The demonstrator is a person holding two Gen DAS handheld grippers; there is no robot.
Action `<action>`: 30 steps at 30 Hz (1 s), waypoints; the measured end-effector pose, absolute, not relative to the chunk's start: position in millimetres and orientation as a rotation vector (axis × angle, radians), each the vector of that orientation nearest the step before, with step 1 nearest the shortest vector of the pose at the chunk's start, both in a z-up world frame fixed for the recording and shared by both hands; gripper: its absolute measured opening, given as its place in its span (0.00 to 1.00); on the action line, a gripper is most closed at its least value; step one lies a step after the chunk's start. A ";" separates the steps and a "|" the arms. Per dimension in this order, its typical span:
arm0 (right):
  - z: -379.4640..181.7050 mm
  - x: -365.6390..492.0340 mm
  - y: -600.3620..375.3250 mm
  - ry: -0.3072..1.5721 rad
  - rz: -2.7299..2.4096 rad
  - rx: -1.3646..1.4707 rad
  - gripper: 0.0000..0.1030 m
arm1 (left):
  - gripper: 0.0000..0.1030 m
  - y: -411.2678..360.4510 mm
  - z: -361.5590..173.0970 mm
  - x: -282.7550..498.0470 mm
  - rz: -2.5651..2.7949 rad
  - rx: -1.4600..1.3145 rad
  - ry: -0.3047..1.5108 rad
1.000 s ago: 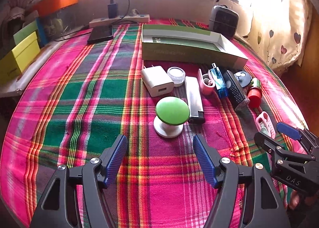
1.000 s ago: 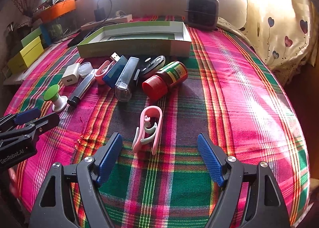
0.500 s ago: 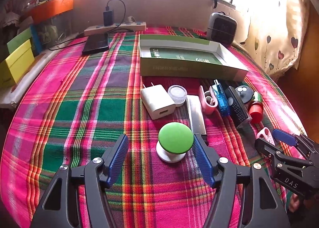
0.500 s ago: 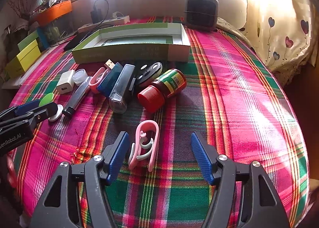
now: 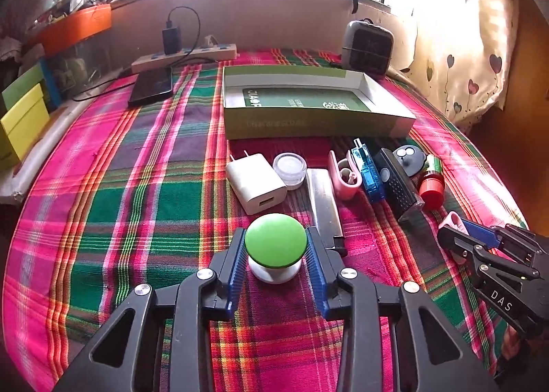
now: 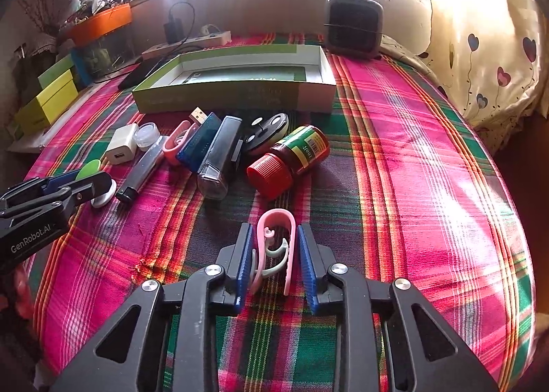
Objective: Organize rigid objects
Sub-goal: 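Grasp the green-topped phone grip with left tool while right tool grasps the pink clip, then carry the phone grip and pink clip with both tools into the FAITH box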
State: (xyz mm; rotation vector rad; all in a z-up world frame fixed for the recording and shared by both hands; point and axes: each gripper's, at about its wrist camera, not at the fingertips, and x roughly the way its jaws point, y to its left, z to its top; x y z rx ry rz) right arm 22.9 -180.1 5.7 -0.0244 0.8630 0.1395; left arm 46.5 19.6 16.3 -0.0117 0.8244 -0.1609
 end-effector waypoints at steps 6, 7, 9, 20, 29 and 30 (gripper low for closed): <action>6.7 22.5 -180.7 0.859 0.151 -0.012 0.23 | 0.32 23.8 17.2 48.3 -0.153 -0.014 0.825; 7.3 22.4 -180.4 0.857 0.154 -0.011 0.23 | 0.32 24.2 17.5 48.8 -0.152 -0.012 0.825; 9.4 22.9 -180.0 0.851 0.158 -0.011 0.23 | 0.32 25.6 18.7 49.7 -0.148 -0.012 0.826; 34.1 33.5 -183.1 0.806 0.191 0.019 0.23 | 0.32 31.8 44.1 65.0 -0.167 -0.042 0.794; 59.4 62.6 -181.0 0.776 0.217 0.017 0.23 | 0.32 34.6 68.1 101.3 -0.200 -0.050 0.772; 61.8 67.2 -181.1 0.773 0.222 0.018 0.23 | 0.32 34.9 70.1 107.0 -0.209 -0.052 0.771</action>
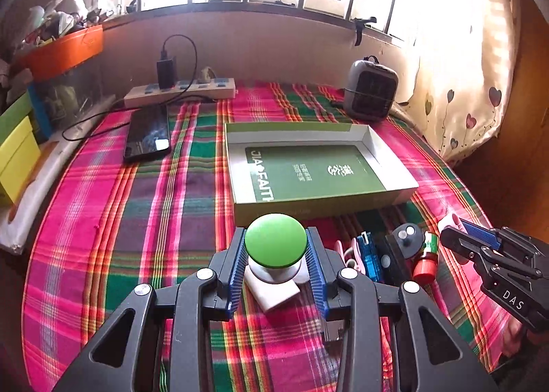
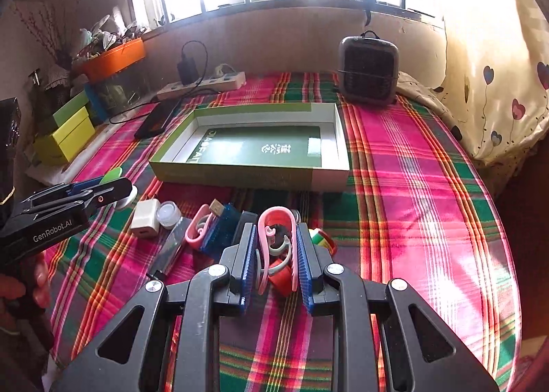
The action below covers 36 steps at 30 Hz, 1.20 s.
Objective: Organize rigid objects
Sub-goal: 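Carry the phone grip and pink clip with both tools into the FAITH box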
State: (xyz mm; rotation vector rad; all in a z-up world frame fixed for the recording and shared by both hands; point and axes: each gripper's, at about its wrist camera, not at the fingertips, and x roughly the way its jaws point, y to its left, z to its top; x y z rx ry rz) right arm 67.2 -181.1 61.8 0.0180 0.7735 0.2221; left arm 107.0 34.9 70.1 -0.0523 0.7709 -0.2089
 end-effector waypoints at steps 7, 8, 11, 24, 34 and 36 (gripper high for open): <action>77.2 108.0 -183.7 0.766 0.223 0.035 0.23 | 0.32 43.8 74.9 146.5 -0.202 -0.065 0.782; 77.9 113.2 -184.2 0.767 0.220 0.036 0.23 | 0.32 44.8 74.9 151.5 -0.200 -0.065 0.784; 79.9 128.4 -186.3 0.771 0.210 0.036 0.23 | 0.32 46.1 74.0 166.0 -0.204 -0.068 0.794; 78.5 187.4 -191.2 0.819 0.208 0.064 0.23 | 0.32 46.2 71.4 219.0 -0.209 -0.076 0.818; 63.8 232.1 -189.8 0.858 0.219 0.058 0.23 | 0.32 33.8 53.1 256.3 -0.222 -0.058 0.862; 58.9 238.3 -189.6 0.868 0.222 0.056 0.23 | 0.32 31.4 49.4 262.4 -0.221 -0.054 0.867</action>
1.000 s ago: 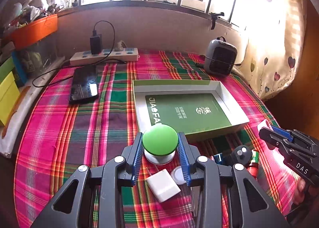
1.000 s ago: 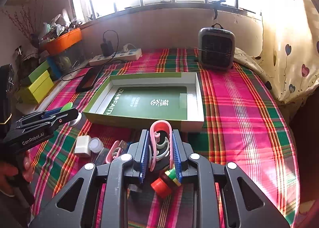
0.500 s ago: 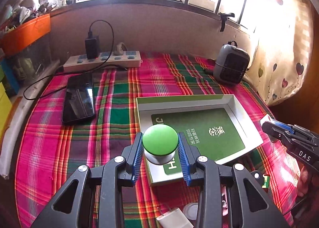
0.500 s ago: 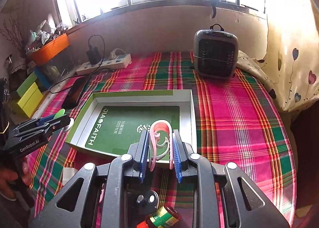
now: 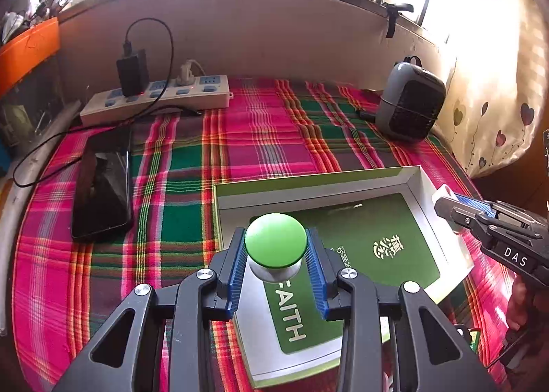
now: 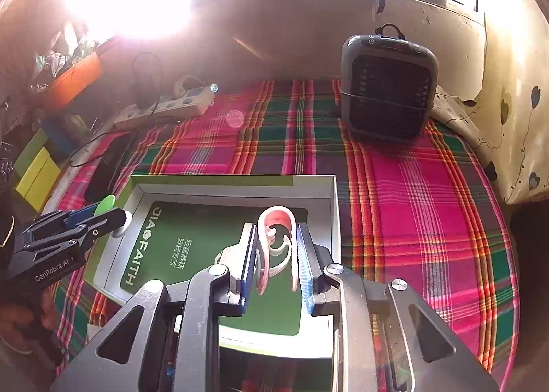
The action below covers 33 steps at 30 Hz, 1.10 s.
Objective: Organize rigid objects
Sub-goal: 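Carry the phone grip and pink clip with both tools into the FAITH box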
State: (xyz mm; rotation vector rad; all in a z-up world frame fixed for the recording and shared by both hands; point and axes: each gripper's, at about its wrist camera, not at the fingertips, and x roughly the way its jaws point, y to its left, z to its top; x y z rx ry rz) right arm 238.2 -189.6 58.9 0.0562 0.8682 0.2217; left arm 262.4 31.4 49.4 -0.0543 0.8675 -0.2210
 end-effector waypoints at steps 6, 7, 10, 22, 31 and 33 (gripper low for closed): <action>41.3 255.1 -188.8 0.910 0.244 0.057 0.23 | 0.32 25.3 37.2 276.0 -0.223 -0.038 0.889; 38.7 257.9 -187.7 0.915 0.246 0.055 0.23 | 0.32 24.4 35.3 277.2 -0.218 -0.032 0.894; 33.8 263.7 -187.9 0.917 0.247 0.051 0.23 | 0.32 22.5 30.9 280.8 -0.217 -0.015 0.898; 21.8 278.4 -182.5 0.939 0.249 0.031 0.23 | 0.32 20.2 28.1 284.7 -0.208 0.009 0.897; 16.7 282.3 -178.6 0.969 0.241 0.011 0.23 | 0.32 18.7 27.1 286.3 -0.204 0.024 0.898; 16.5 282.8 -177.9 0.971 0.243 0.008 0.23 | 0.32 18.5 27.1 286.0 -0.203 0.025 0.898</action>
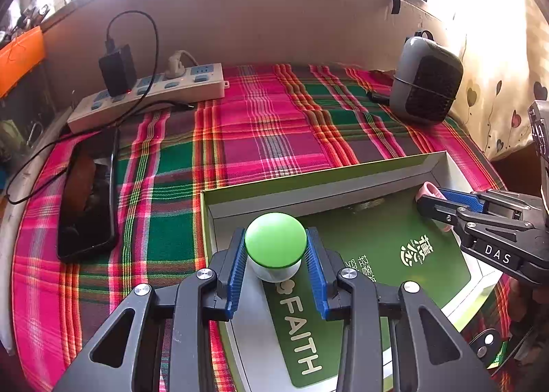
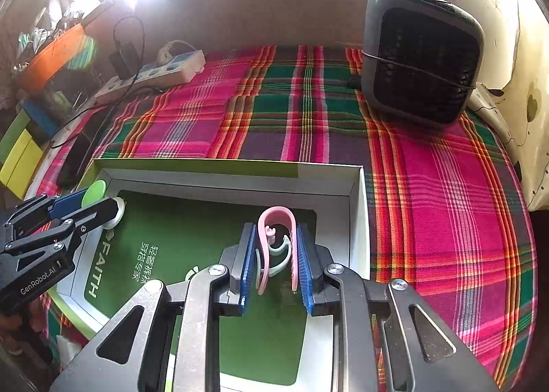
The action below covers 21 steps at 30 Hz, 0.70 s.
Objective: Organize rigid objects
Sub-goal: 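Carry the phone grip and pink clip with both tools into the FAITH box, then open both tools to release the phone grip and pink clip in the box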
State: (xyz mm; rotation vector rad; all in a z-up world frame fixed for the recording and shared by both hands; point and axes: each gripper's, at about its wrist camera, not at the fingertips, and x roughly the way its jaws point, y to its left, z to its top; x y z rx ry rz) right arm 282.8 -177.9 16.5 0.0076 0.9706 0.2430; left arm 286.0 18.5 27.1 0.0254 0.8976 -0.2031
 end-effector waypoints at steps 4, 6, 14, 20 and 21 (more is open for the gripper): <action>16.2 283.9 -178.3 0.972 0.240 0.016 0.23 | 0.32 18.7 27.1 285.9 -0.205 0.025 0.898; 15.9 284.4 -178.3 0.972 0.240 0.020 0.23 | 0.32 18.5 27.2 285.8 -0.204 0.021 0.898; 16.4 284.4 -178.6 0.975 0.248 0.024 0.26 | 0.33 17.9 26.9 286.5 -0.197 0.020 0.906; 19.4 282.6 -178.8 0.965 0.247 0.030 0.45 | 0.41 16.5 28.6 284.4 -0.216 0.008 0.908; 19.6 282.2 -179.1 0.966 0.251 0.036 0.45 | 0.42 16.0 28.8 283.5 -0.217 0.009 0.907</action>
